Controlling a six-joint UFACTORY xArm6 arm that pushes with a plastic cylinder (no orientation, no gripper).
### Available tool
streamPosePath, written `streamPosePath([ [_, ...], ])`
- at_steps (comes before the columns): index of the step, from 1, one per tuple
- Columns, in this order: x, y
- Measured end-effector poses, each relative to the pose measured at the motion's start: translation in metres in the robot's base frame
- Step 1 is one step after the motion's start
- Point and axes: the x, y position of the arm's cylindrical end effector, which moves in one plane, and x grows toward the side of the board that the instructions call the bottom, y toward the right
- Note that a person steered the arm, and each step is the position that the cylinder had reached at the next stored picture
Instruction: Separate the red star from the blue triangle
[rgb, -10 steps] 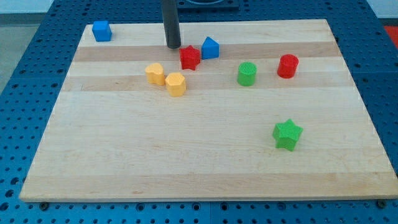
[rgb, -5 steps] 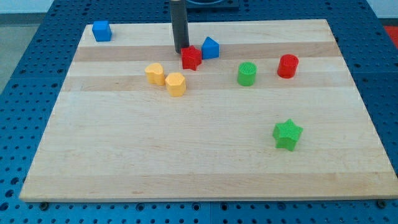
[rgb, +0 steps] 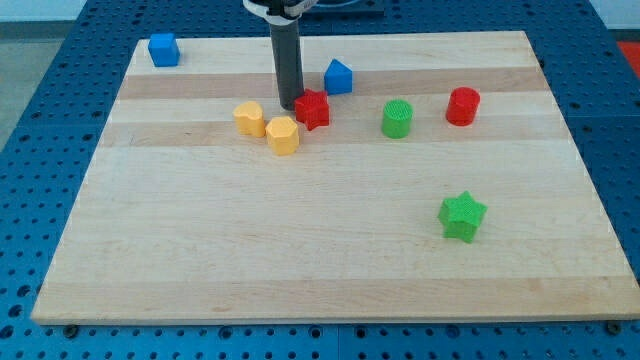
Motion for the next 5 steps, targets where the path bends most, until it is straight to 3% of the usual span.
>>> streamPosePath([
  [2, 0.024, 0.000],
  [4, 0.020, 0.067],
  [5, -0.001, 0.072],
])
